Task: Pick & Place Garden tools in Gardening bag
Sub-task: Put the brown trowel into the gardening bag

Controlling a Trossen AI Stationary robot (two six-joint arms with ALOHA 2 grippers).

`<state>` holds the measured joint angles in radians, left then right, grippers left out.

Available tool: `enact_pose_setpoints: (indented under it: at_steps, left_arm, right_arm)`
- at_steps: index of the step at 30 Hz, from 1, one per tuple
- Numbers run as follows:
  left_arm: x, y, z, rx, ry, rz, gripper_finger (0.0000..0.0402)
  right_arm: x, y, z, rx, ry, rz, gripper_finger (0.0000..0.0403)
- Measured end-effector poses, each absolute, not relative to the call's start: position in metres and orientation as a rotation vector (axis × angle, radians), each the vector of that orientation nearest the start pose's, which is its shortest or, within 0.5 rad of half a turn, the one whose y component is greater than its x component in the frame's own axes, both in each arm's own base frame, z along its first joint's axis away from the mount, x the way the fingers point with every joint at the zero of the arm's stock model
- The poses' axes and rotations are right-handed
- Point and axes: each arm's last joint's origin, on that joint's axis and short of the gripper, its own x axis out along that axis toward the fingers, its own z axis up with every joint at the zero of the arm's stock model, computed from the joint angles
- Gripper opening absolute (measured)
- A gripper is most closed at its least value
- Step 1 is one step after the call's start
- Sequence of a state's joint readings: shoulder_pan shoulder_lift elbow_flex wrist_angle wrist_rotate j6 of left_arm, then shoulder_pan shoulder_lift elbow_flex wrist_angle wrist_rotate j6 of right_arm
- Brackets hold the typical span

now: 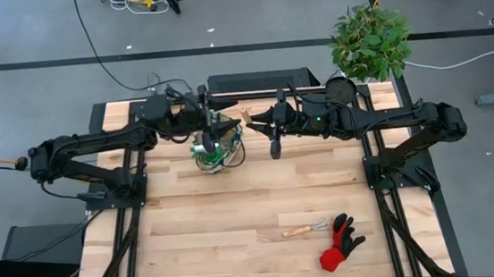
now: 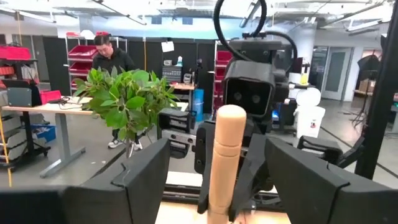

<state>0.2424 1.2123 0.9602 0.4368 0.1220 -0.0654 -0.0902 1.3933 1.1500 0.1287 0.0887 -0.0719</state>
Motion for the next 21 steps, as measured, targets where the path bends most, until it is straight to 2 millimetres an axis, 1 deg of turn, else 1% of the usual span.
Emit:
enact_pose_setpoints:
  at_steps: [11,16,21]
  left_arm:
    - [0.299,0.068,0.364,-0.056,-0.16,0.028,0.0268]
    - [0.3,0.068,0.365,-0.055,-0.164,0.029,0.0264]
    - [0.3,0.068,0.366,-0.054,-0.168,0.028,0.0231]
  right_arm:
    - [0.32,-0.032,0.352,-0.09,0.121,-0.173,0.0055]
    - [0.32,-0.031,0.352,-0.09,0.122,-0.173,0.0055]
    - [0.32,-0.032,0.351,-0.09,0.124,-0.173,0.0055]
